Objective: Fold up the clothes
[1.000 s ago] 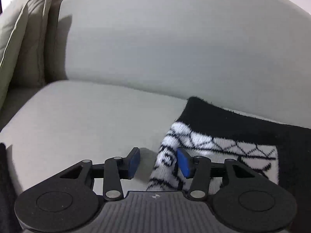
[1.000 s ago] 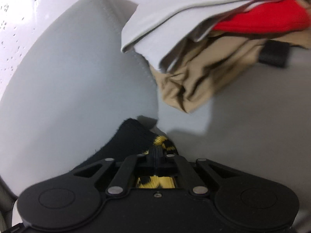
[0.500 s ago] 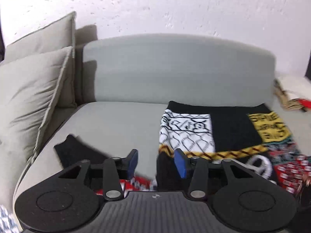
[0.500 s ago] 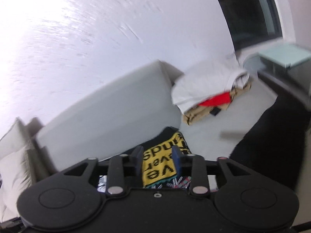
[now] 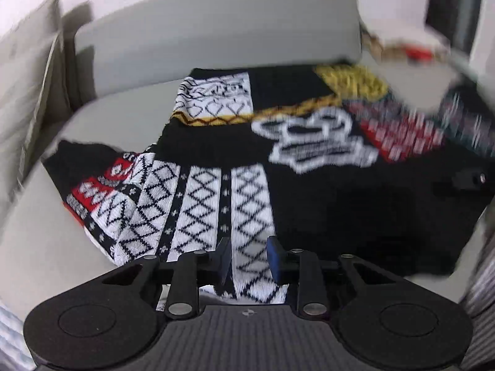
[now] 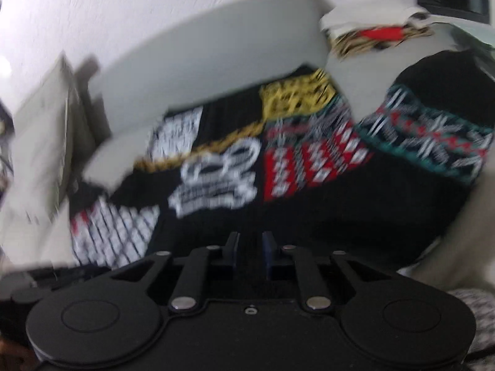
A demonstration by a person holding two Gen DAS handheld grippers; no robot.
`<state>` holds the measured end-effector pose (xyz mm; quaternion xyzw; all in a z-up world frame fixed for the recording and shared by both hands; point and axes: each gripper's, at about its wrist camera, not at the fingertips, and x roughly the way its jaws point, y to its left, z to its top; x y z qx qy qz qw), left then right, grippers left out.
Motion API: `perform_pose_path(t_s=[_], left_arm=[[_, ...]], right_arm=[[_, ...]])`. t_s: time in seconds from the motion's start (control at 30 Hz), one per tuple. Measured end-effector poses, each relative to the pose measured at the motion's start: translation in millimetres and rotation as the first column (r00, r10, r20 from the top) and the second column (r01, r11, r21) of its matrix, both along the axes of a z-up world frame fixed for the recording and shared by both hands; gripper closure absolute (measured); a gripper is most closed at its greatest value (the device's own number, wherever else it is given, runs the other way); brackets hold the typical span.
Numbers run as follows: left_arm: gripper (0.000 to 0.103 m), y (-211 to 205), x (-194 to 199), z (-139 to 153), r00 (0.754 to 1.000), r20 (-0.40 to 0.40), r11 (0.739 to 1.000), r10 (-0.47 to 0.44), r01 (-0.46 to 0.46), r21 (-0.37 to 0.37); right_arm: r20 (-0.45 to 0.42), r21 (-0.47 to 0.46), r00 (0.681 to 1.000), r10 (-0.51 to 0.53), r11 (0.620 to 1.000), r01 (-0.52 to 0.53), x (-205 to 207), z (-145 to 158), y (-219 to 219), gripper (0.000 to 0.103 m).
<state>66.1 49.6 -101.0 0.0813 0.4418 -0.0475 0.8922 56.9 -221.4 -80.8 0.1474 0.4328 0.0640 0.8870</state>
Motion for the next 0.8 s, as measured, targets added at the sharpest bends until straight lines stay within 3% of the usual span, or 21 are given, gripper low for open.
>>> perform_pose_path(t_s=[0.07, 0.2, 0.33, 0.4, 0.47, 0.5, 0.57, 0.6, 0.67, 0.73, 0.8], left_arm=[[0.085, -11.1, -4.9, -15.4, 0.999, -0.040, 1.000, -0.026, 0.027, 0.015], [0.086, -19.9, -9.5, -38.3, 0.994, -0.101, 0.999, -0.050, 0.051, 0.009], [0.086, -17.0, -7.8, -36.7, 0.994, -0.098, 0.998, -0.055, 0.056, 0.005], [0.085, -9.2, -8.9, -25.8, 0.996, -0.084, 0.999, -0.023, 0.020, -0.044], [0.067, 7.7, -14.1, -10.9, 0.999, -0.042, 0.993, 0.020, -0.025, -0.114], [0.063, 18.5, -17.2, -3.7, 0.999, -0.004, 0.990, 0.040, -0.040, -0.133], [0.054, 43.8, -25.2, 8.0, 0.991, 0.089, 0.985, 0.099, -0.084, -0.154], [0.050, 56.5, -29.2, 13.9, 0.983, 0.135, 0.981, 0.128, -0.106, -0.165], [0.042, 90.1, -33.4, 20.1, 0.953, 0.192, 0.955, 0.235, -0.189, -0.229], [0.043, 128.2, -32.1, 18.2, 0.910, 0.197, 0.904, 0.365, -0.296, -0.309], [0.046, 166.5, -24.6, 6.0, 0.865, 0.145, 0.831, 0.480, -0.395, -0.393]], right_arm=[[-0.028, -0.071, 0.999, 0.033, 0.997, -0.035, 3.1, -14.5, 14.6, 0.086], [-0.104, -0.125, 0.992, 0.069, 0.989, -0.082, -5.6, -47.1, 28.0, 0.085], [-0.132, -0.102, 0.989, 0.068, 0.991, -0.081, -1.3, -45.2, 22.4, 0.085], [-0.150, -0.058, 0.988, 0.045, 0.997, -0.054, -0.1, -34.2, 16.9, 0.084], [-0.110, 0.005, 0.993, 0.043, 0.999, -0.043, -5.4, -18.8, 12.6, 0.081], [-0.085, 0.026, 0.995, 0.045, 0.999, -0.042, -9.4, -8.3, 11.7, 0.077], [-0.022, 0.048, 0.999, 0.049, 0.998, -0.048, -19.5, 15.2, 11.5, 0.058], [0.019, 0.038, 0.999, 0.049, 0.998, -0.050, -24.6, 27.6, 12.3, 0.054], [0.115, 0.014, 0.993, 0.039, 0.999, -0.041, -34.2, 48.4, 15.2, 0.037], [0.179, 0.023, 0.984, 0.008, 1.000, -0.012, -41.3, 62.8, 17.4, 0.035], [0.182, 0.071, 0.983, -0.016, 0.997, 0.003, -40.3, 72.1, 16.9, 0.035]])
